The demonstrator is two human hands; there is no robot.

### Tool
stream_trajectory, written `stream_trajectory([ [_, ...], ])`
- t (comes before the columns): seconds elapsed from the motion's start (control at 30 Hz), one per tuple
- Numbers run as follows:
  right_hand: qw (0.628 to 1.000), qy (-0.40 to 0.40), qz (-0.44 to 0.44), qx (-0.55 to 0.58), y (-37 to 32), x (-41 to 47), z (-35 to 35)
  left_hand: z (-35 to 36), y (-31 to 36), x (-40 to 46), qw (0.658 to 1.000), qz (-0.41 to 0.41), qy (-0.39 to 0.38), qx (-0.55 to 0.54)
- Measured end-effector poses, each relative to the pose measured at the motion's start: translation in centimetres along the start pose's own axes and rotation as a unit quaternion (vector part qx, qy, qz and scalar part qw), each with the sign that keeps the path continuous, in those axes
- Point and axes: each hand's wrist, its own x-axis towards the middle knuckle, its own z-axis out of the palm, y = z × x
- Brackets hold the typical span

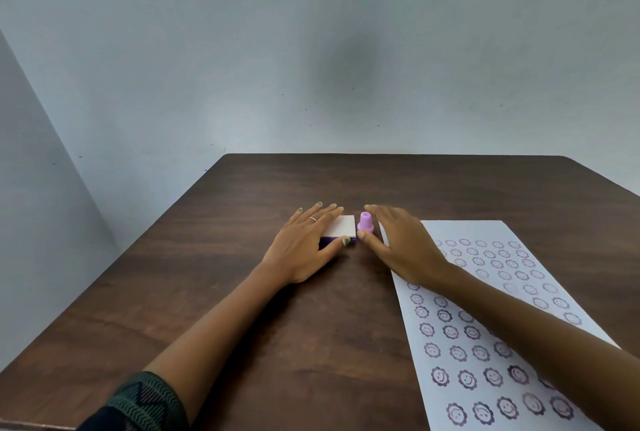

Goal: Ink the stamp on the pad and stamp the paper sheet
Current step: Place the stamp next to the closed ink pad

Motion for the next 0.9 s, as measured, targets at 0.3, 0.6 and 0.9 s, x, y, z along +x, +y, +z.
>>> stream_trajectory([
  [0.3,0.996,-0.084,0.020,0.000,0.9,0.1,0.8,0.0,0.0,0.2,0.999,0.000,-0.033,-0.006],
  [0.6,0.993,-0.115,0.027,-0.030,1.5,0.3,1.6,0.0,0.0,0.0,0.998,-0.004,-0.055,-0.012],
  [0.9,0.982,-0.175,0.063,-0.031,0.5,0.7,0.8,-0.8,0.8,0.3,0.996,-0.039,-0.082,-0.011],
])
